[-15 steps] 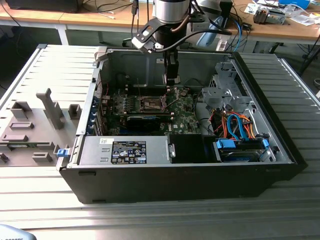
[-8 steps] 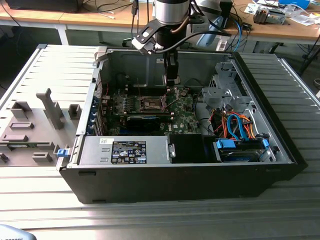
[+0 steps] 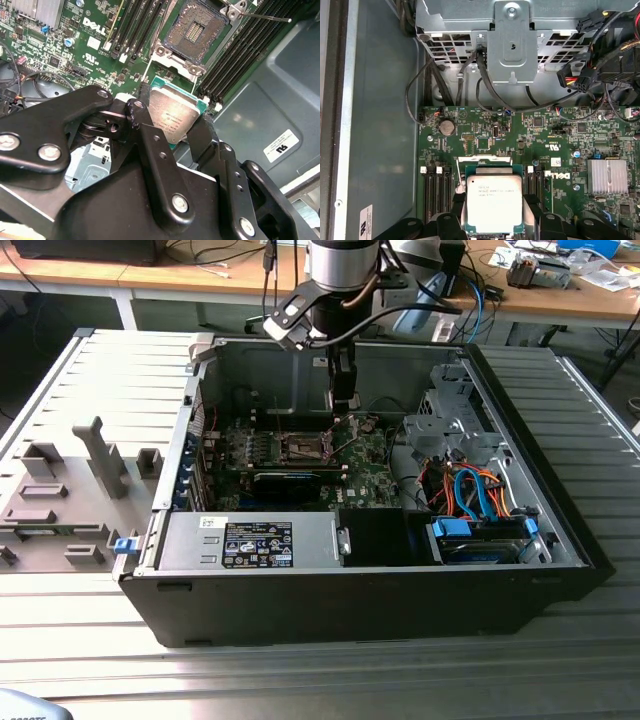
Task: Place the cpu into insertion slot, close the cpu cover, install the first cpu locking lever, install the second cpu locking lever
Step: 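Place the cpu into insertion slot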
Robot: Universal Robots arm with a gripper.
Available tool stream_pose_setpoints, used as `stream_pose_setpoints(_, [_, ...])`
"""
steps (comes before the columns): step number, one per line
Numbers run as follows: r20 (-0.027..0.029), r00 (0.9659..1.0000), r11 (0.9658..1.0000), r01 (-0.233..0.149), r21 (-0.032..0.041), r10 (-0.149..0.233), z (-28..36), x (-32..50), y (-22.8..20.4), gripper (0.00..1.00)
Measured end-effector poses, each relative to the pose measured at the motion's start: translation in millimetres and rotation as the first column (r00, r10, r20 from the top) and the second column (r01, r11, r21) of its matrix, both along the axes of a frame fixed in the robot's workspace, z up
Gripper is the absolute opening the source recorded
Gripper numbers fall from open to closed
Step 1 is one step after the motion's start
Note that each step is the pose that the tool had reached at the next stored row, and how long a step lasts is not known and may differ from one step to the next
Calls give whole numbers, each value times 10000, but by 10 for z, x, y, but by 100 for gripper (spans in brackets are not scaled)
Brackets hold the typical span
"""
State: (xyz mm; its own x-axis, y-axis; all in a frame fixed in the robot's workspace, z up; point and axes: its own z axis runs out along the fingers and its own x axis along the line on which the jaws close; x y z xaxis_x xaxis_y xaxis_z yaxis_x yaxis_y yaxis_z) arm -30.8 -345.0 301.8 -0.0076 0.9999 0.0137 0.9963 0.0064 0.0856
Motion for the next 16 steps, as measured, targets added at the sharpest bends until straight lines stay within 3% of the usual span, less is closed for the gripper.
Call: stream_pose_setpoints(16, [0,10000,10000,0,0,0,-33,0,0,54])
